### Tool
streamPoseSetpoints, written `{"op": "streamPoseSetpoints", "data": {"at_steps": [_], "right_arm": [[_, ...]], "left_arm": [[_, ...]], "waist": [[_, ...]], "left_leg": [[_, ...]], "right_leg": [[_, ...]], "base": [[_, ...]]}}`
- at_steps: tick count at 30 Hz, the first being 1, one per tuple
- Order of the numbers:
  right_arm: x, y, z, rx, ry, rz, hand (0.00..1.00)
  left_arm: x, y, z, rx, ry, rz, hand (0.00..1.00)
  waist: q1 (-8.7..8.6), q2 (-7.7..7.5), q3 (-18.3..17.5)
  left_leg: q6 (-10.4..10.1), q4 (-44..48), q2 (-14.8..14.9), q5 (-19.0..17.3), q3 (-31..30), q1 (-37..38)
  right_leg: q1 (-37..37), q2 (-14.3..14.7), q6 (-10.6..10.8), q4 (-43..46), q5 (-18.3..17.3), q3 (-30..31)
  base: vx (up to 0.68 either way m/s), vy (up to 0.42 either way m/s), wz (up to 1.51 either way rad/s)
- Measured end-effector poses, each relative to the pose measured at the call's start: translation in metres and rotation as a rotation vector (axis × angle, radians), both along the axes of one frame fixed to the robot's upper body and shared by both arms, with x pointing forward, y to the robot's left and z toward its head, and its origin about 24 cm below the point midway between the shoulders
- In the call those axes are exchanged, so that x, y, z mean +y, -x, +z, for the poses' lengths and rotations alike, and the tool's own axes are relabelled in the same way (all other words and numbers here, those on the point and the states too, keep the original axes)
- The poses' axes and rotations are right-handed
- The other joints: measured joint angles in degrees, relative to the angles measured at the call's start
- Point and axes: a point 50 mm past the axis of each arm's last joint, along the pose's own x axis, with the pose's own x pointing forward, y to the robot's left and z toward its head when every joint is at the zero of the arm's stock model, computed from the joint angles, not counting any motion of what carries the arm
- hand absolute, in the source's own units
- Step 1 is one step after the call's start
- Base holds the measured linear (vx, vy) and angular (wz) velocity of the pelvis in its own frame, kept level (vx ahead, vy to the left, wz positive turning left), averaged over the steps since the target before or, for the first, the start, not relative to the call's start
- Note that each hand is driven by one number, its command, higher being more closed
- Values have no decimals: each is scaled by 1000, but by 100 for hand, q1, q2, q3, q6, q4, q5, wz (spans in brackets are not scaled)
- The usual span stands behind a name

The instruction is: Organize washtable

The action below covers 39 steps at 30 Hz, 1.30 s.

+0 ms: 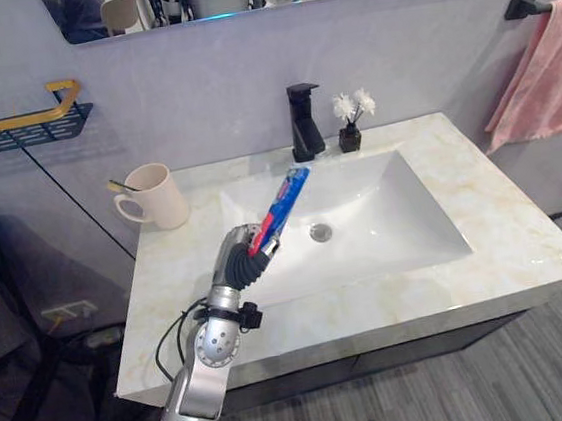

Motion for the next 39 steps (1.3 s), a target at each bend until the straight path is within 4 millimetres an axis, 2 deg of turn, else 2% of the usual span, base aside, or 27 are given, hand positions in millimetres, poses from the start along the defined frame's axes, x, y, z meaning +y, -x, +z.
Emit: {"op": "streamPoseSetpoints", "data": {"at_steps": [2,3,7,8,10,11,12,14,15,17,22,28,31,34,39], "right_arm": [[10,-30,36,-150,111,118,0],[14,-39,48,-218,138,183,0],[57,-79,120,-549,331,565,0],[65,-84,129,-585,354,625,0],[104,-103,153,-699,408,860,0],[116,-109,155,-715,407,929,0],[139,-120,158,-734,396,1056,0],[173,-132,156,-731,360,1244,0],[181,-135,154,-725,346,1285,0],[212,-142,144,-708,266,1415,0],[264,-158,117,-606,89,1598,0],[294,-169,104,-542,-17,1640,0],[300,-171,101,-525,-41,1606,0],[307,-175,90,-481,-90,1590,0],[319,-175,84,-465,-129,1582,0]], "left_arm": [[1,0,2,-7,12,3,100],[2,0,2,-6,21,3,100],[2,2,11,-36,69,-5,100],[2,2,14,-48,82,-12,100],[-3,5,23,-93,105,-43,100],[-6,5,24,-96,115,-55,100],[-11,6,24,-97,131,-81,100],[-20,8,24,-94,151,-114,100],[-22,9,24,-94,156,-120,100],[-29,10,23,-92,169,-139,100],[-42,13,25,-108,193,-172,100],[-52,13,31,-144,239,-175,100],[-55,14,32,-155,270,-159,100],[-58,15,32,-158,279,-157,100],[-59,15,28,-160,271,-128,100]], "waist": [[13,-16,-5],[15,-17,-5],[71,-19,-9],[88,-19,-9],[159,-22,-15],[175,-22,-15],[200,-21,-18],[335,-25,-20],[352,-27,-22],[374,-27,-22],[481,-26,-24],[502,-33,-37],[497,-46,-57],[500,-73,-79],[496,-93,-93]], "left_leg": [[13,27,-8,-10,-3,-9],[19,49,-10,-19,-10,-23],[24,156,-27,-42,-126,-135],[24,166,-31,-42,-142,-147],[28,200,-62,-39,-218,-220],[28,212,-63,-38,-239,-227],[29,225,-68,-38,-260,-228],[33,232,-83,-35,-286,-252],[37,237,-86,-32,-301,-264],[64,245,-94,-12,-413,-299],[112,233,-154,38,-509,-335],[161,-54,-217,257,-598,-271],[177,-235,-274,394,-673,-254],[180,-247,-279,408,-689,-249],[185,-247,-283,413,-695,-250]], "right_leg": [[-1,-8,0,12,0,1],[-4,-12,1,15,0,-4],[-9,-29,6,22,-4,-110],[-10,-30,6,26,-4,-125],[-13,-35,6,55,-4,-204],[-11,-37,7,70,-4,-234],[-3,-41,7,84,-4,-254],[-4,-56,7,90,-4,-279],[-3,-61,7,90,-4,-298],[7,-78,7,98,-4,-422],[14,-131,7,125,-5,-537],[-24,-198,23,162,-15,-647],[-102,-225,51,189,-34,-714],[-99,-237,53,189,-33,-724],[-95,-243,55,181,-31,-732]], "base": [[-19,-5,-2],[-25,-11,6],[-15,-20,14],[-5,-23,12],[4,-20,16],[-3,-17,16],[-18,-14,11],[-18,-9,8],[-18,-10,14],[-31,-23,23],[-22,-8,11],[-47,-5,10],[-59,-6,13],[-19,1,3],[0,0,0]]}}
